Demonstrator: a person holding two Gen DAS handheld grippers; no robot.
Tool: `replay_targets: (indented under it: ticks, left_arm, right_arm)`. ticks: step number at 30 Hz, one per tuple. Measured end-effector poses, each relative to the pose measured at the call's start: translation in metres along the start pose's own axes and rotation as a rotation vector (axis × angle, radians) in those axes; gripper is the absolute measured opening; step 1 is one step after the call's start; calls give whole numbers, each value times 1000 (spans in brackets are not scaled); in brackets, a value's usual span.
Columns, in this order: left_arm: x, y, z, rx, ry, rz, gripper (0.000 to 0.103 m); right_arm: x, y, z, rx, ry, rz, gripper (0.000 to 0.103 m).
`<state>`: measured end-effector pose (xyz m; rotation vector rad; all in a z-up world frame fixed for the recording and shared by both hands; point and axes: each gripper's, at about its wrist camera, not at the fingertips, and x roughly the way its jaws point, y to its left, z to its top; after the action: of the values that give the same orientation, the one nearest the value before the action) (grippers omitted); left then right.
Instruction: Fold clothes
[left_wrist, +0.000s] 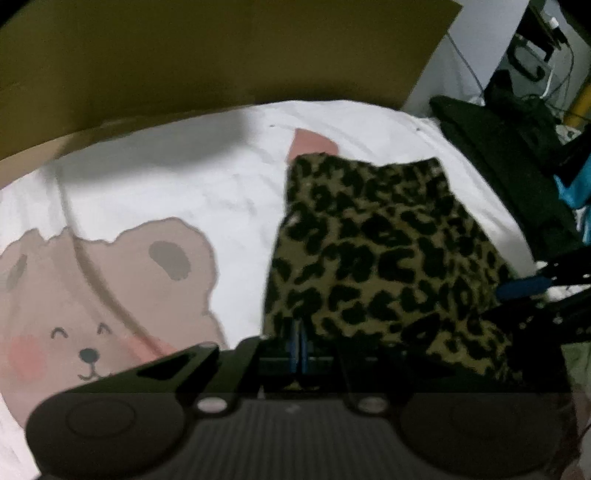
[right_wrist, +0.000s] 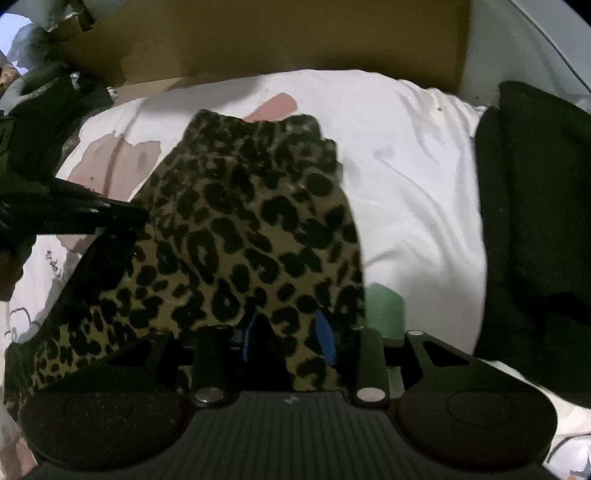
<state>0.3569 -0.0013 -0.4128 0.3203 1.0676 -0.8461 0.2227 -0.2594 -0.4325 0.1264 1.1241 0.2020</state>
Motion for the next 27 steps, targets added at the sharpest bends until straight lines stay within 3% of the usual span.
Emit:
replay_targets:
  ticks: [14,27]
  left_arm:
    - [-54,-15,-32,-12,-18,-89,6]
    - [-42,4,-55,-22,83,10,6]
  right_arm:
    - [-36,14,-31,33,-26,52,41]
    - [-31,4,-55,58,38,42,41]
